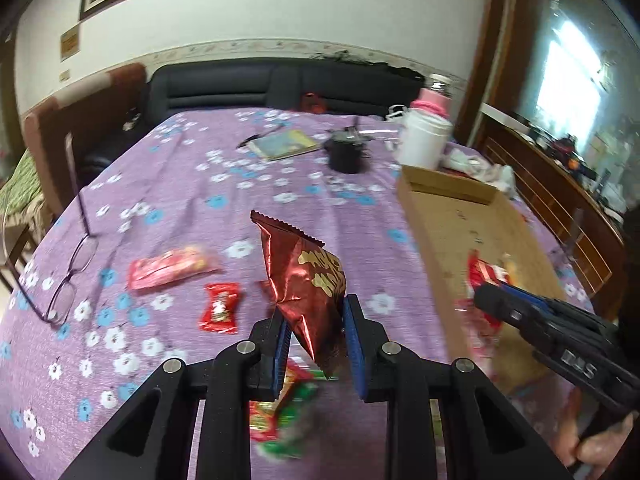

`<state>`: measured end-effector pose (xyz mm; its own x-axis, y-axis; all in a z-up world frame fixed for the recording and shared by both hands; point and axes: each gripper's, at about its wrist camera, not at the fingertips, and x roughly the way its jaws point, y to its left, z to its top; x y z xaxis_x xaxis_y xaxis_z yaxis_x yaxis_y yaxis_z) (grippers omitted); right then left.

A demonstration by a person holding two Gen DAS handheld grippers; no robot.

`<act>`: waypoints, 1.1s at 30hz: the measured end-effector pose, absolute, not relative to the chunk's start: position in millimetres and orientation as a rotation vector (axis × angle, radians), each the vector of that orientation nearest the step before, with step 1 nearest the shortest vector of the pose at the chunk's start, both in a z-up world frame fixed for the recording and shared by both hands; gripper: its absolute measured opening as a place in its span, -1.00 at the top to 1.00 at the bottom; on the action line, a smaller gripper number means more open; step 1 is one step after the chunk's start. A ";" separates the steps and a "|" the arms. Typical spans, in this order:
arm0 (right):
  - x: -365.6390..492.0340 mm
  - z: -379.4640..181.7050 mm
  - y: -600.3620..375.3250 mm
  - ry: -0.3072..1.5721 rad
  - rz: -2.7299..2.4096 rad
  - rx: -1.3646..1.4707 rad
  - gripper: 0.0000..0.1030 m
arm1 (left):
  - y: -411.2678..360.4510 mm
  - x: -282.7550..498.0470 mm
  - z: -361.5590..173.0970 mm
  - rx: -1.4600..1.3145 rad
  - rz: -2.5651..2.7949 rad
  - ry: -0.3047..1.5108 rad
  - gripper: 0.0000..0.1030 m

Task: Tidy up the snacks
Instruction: 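Carry the red foil bag and red candy over the cardboard tray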

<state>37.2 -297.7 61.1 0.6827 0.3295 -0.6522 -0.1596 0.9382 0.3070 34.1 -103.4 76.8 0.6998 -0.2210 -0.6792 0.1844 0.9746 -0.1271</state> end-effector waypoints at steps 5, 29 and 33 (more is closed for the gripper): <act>41.8 67.0 -328.8 0.754 0.208 0.305 0.61 | -140.4 32.5 89.5 -0.044 -0.320 0.779 0.49; 60.2 46.4 -407.4 0.858 -0.105 0.416 0.61 | -281.4 8.7 47.3 0.158 -0.583 0.838 0.51; 60.3 43.8 -407.0 0.870 -0.130 0.394 0.61 | -279.9 3.1 45.8 0.173 -0.578 0.826 0.51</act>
<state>60.3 -407.0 43.8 0.6418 0.0474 -0.7654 0.2694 0.9205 0.2829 3.1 -279.9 45.8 0.5345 -0.4169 -0.7352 0.5478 0.8333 -0.0742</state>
